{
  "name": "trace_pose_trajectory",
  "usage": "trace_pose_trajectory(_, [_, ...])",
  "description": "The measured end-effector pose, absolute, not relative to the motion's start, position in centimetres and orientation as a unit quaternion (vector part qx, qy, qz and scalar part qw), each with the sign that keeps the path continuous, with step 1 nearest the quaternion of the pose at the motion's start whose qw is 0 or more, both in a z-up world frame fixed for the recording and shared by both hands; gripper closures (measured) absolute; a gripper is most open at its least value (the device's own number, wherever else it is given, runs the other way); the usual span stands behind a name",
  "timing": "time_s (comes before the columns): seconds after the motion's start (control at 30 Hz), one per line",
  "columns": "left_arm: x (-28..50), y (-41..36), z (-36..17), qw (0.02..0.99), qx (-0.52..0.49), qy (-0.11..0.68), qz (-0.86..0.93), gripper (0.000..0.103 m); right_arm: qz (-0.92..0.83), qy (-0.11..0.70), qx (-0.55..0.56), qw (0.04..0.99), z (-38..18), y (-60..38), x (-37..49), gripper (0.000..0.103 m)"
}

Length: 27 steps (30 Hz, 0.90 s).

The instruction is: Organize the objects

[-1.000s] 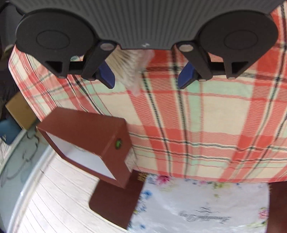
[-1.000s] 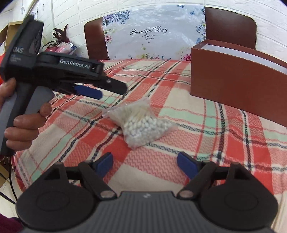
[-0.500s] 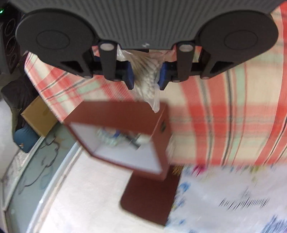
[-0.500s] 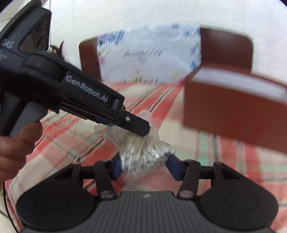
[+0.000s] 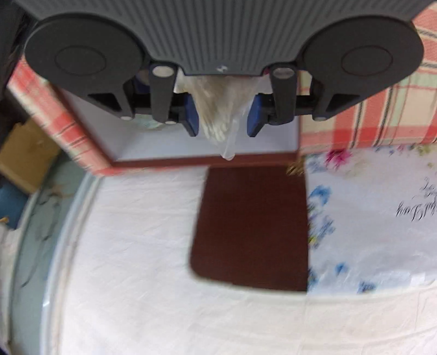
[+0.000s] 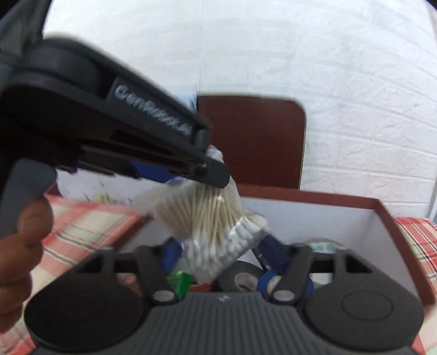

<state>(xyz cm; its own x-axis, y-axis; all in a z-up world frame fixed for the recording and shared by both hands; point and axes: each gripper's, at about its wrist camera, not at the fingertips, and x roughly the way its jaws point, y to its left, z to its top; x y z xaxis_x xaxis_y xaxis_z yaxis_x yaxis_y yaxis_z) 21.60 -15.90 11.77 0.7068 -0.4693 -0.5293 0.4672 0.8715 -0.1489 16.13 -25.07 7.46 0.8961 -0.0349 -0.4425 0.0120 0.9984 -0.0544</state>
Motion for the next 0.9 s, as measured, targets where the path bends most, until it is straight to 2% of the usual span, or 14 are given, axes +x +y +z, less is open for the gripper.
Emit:
trace_pose_trajectory(0.07, [21.6,-14.9,11.2,0.92,-0.014,0.296,-0.257,0.064,-0.011,0.234,-0.013,0.972,6.9,-25.5,16.8,0.035])
trace_pose_trajectory(0.13, [20.5,-13.9,11.3,0.928,-0.014,0.278,-0.25,0.063,-0.005,0.215,0.007,0.977,6.9,-26.0,15.6,0.03])
trace_pose_trajectory(0.23, [18.9,-12.8,11.6,0.929,-0.026,0.277,-0.243,0.063,-0.018,0.196,0.011,0.98,6.9,-26.0,13.6,0.03])
trace_pose_trajectory(0.47, [12.2,-11.1,11.8,0.93,-0.01,0.289,-0.225,0.062,-0.061,0.151,0.085,0.983,7.8,-27.2,5.8,0.03])
trace_pose_trajectory(0.6, [8.4,-10.3,11.4,0.928,0.014,0.309,-0.207,0.062,-0.064,0.167,0.139,0.974,8.2,-27.3,1.2,0.03])
trace_pose_trajectory(0.8, [4.3,-9.1,10.8,0.927,0.023,0.325,-0.185,0.062,-0.061,0.185,0.16,0.968,9.3,-26.9,-4.0,0.029])
trace_pose_trajectory(0.9, [2.6,-8.3,10.7,0.931,0.024,0.318,-0.177,0.059,-0.056,0.192,0.168,0.965,9.9,-26.1,-6.0,0.026])
